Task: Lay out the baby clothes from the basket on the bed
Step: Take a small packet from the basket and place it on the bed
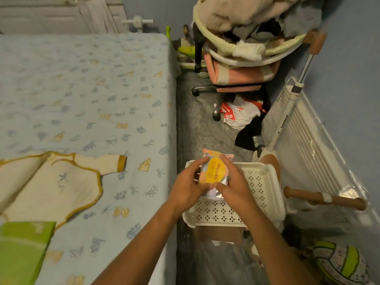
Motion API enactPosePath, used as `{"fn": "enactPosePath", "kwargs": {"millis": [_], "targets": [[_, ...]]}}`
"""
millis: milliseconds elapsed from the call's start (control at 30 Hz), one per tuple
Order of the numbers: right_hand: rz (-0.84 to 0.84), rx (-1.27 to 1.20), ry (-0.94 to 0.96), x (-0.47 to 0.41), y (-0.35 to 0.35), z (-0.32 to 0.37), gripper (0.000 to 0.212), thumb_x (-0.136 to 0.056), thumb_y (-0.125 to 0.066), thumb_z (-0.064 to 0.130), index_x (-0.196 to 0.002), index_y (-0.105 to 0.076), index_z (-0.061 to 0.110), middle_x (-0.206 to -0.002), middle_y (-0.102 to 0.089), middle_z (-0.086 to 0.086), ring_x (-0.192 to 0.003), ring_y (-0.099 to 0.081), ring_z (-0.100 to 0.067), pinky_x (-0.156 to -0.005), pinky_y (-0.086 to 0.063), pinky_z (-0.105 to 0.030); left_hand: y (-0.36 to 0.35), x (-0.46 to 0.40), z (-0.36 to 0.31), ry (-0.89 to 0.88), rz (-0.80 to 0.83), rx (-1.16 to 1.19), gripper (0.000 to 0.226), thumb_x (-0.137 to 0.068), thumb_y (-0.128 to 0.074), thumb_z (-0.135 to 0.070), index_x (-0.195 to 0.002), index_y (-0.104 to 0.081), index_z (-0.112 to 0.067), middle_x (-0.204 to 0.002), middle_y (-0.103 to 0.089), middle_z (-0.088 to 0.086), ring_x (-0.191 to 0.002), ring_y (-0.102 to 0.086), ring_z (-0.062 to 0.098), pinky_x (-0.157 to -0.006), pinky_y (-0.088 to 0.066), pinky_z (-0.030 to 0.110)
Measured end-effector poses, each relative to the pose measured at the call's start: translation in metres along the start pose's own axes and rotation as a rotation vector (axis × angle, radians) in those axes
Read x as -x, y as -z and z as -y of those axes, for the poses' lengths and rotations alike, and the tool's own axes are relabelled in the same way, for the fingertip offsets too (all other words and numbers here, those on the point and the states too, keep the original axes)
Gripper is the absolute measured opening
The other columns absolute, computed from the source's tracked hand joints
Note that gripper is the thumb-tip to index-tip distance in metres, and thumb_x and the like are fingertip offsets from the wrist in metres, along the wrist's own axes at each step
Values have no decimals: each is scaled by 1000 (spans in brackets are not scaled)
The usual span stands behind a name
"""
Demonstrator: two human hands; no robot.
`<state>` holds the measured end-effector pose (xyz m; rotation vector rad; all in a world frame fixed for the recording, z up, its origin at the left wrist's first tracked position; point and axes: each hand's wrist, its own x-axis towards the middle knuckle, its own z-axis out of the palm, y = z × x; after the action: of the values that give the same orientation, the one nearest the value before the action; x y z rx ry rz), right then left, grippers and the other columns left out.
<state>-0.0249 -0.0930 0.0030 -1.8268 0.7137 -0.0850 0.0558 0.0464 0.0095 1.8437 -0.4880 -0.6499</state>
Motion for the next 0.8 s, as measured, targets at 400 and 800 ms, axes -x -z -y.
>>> {"fn": "enactPosePath", "kwargs": {"millis": [400,800], "targets": [[381,-34,38,90,-276,58,81,-85,-62,3,-144,-32,49,-129,-41,0,-123,-47,-20,-92,-48,-29,226,165,116,205,-301,-71,69,-68,-86,-17,-125,-60,-44,-97,-70,-6,-76,-67,9,-58,-58,25],[375,17,-82,145,-462,-42,80,-81,-67,-1,-147,-37,32,-140,-44,-3,-129,-42,-12,-101,-39,-23,291,240,295,304,-215,-127,63,-66,-83,-26,-125,-62,-31,-82,-66,-13,-71,-63,-1,-64,-51,20]]}}
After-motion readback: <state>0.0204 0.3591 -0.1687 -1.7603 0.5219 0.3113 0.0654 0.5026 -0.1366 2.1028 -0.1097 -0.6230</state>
